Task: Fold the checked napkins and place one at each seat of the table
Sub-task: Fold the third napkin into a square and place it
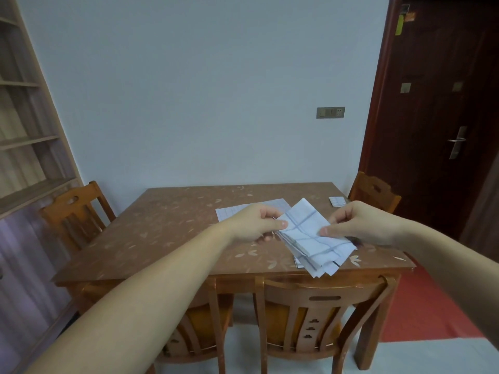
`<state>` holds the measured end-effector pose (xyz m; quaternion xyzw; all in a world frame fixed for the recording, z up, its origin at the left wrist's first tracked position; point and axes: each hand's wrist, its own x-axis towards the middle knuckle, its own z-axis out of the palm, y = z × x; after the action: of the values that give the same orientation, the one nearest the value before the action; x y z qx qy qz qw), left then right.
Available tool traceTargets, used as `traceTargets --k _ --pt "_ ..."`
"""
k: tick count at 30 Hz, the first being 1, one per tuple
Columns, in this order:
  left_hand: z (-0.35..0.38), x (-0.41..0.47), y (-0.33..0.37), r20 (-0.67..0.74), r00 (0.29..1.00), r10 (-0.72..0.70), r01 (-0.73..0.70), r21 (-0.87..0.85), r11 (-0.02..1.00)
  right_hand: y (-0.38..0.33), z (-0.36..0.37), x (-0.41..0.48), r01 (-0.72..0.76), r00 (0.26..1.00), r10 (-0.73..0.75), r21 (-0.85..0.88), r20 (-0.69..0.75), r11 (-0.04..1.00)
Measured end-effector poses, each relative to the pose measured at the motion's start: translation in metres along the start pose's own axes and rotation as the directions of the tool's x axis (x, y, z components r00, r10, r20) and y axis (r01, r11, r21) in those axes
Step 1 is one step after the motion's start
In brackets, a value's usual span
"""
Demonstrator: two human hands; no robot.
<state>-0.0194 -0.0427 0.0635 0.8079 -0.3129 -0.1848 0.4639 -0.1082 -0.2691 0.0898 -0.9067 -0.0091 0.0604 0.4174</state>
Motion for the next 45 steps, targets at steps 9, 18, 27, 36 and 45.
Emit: traceTargets --k 9,18,27,36,45 --pt "0.015 0.010 0.008 -0.084 0.996 0.012 -0.013 -0.012 1.000 0.006 0.009 0.009 0.096 0.995 -0.099 0.108 0.020 0.989" --pt "0.017 0.009 0.008 -0.388 0.921 0.029 -0.125 -0.225 0.966 0.022 0.003 0.007 0.000 0.977 -0.135 0.631 0.166 0.776" --pt "0.023 0.013 0.007 -0.490 0.866 0.100 -0.219 -0.191 0.957 0.017 0.014 0.016 0.075 0.995 -0.031 0.526 -0.093 0.847" --pt "0.023 0.017 0.001 -0.423 0.906 0.026 -0.105 -0.164 0.981 0.014 0.020 0.016 0.194 0.966 -0.122 0.329 -0.227 0.924" --pt "0.022 0.019 -0.002 -0.525 0.851 0.023 -0.118 -0.148 0.982 0.008 0.021 0.011 0.202 0.967 -0.177 0.130 -0.183 0.971"
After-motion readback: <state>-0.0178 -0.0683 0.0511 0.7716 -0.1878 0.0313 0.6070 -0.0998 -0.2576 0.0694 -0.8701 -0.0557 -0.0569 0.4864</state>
